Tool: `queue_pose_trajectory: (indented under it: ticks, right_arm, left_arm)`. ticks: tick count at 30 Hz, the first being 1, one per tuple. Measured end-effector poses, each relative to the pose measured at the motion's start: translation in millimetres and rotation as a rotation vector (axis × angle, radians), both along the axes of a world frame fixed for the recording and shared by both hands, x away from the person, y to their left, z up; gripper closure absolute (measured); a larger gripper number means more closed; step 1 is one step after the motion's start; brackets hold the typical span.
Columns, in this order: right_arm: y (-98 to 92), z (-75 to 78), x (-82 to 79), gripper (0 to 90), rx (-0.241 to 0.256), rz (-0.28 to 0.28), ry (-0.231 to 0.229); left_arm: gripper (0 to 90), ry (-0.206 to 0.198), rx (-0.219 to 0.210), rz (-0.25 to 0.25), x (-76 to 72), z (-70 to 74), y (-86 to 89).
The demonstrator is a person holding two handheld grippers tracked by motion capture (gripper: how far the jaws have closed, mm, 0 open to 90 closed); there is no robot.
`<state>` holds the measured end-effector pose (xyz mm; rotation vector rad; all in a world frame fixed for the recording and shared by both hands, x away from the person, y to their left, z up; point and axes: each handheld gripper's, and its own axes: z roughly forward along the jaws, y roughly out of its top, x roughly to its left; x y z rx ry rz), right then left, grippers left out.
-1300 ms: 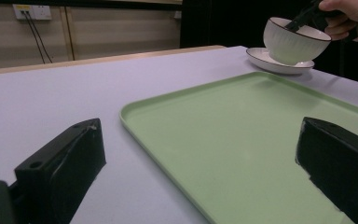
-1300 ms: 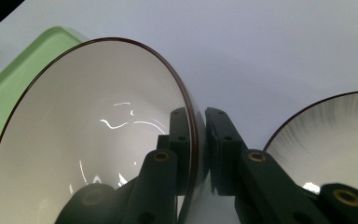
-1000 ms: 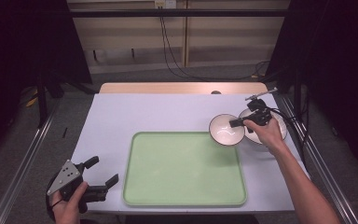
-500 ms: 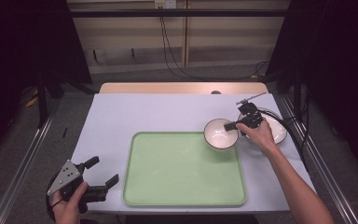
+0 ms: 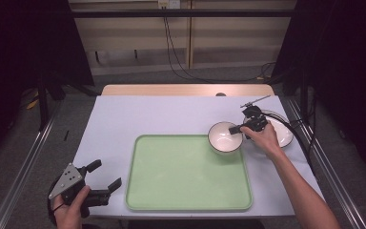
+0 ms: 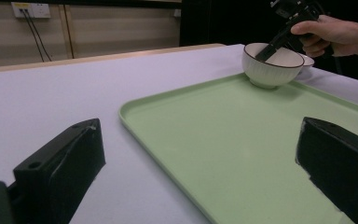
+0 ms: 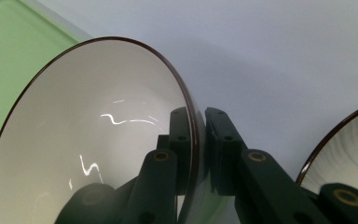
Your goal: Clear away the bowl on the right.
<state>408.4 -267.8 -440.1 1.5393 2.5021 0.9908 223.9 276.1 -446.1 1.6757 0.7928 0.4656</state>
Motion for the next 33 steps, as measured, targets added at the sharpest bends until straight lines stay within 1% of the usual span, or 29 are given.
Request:
queue_pose_trajectory:
  ticks: [1, 2, 3, 6, 10, 11, 13, 14, 18, 22, 24, 27, 30, 31, 33]
  right_arm:
    - [-0.9, -1.7, 0.2, 82.1, -0.006, -0.001, 0.004]
    - [-0.9, -1.7, 0.2, 82.1, -0.006, -0.001, 0.004]
    - [-0.9, -3.3, -0.1, 82.4, -0.019, 0.001, -0.004]
    - [-1.1, -3.0, -0.2, 82.3, -0.017, 0.004, -0.006]
    - [-0.7, -3.5, -0.4, 82.4, -0.024, 0.003, -0.009]
    - [-0.7, -3.7, -0.5, 82.4, -0.026, 0.004, -0.010]
    - [-0.6, -3.7, -0.5, 82.5, -0.026, 0.003, -0.013]
    - [-1.1, -4.7, 0.2, 82.4, -0.022, 0.021, -0.034]
    - [-0.5, -4.9, -0.7, 82.5, -0.034, 0.011, -0.027]
    - [0.5, -6.0, -1.3, 82.6, -0.039, 0.013, -0.043]
    - [0.2, -7.5, -0.8, 82.5, -0.040, 0.030, -0.065]
    - [0.2, -8.4, -0.7, 82.5, -0.045, 0.032, -0.068]
    - [0.0, -8.6, -1.3, 82.2, -0.050, 0.027, -0.059]
    - [-0.4, -9.3, -1.1, 82.2, -0.048, 0.033, -0.068]
    - [-1.2, -9.1, -0.9, 82.4, -0.047, 0.034, -0.066]
  left_arm:
    - [1.2, -0.004, -0.010, 0.004, -0.4, 0.4, 0.2]
    - [1.2, -0.004, -0.010, 0.004, -0.4, 0.4, 0.2]
    - [1.2, -0.006, -0.009, -0.003, -0.8, 0.8, -0.2]
    - [1.2, -0.004, -0.004, 0.004, -1.0, 0.8, -0.1]
    - [1.2, -0.004, -0.007, 0.002, -0.7, 0.4, 1.0]
    - [1.2, -0.006, -0.002, -0.002, -0.6, 0.5, 1.1]
    - [1.2, -0.003, -0.002, 0.005, -0.9, 0.5, 0.1]
    - [1.2, -0.003, -0.003, 0.005, -0.9, 0.5, 0.1]
    - [1.2, -0.003, -0.002, -0.002, -0.7, 0.4, 0.8]
    - [1.2, -0.002, -0.001, -0.003, -0.6, 0.3, 0.6]
    - [1.2, -0.003, -0.003, -0.003, -0.7, 0.5, 0.7]
    - [1.2, -0.002, -0.004, 0.004, -0.9, 0.5, 0.0]
    - [1.2, -0.003, -0.005, 0.003, -0.8, 0.6, -0.1]
    - [1.2, -0.002, -0.011, 0.002, -1.0, 0.6, -0.5]
    - [1.2, 0.000, -0.011, 0.002, -0.5, 0.4, -0.5]
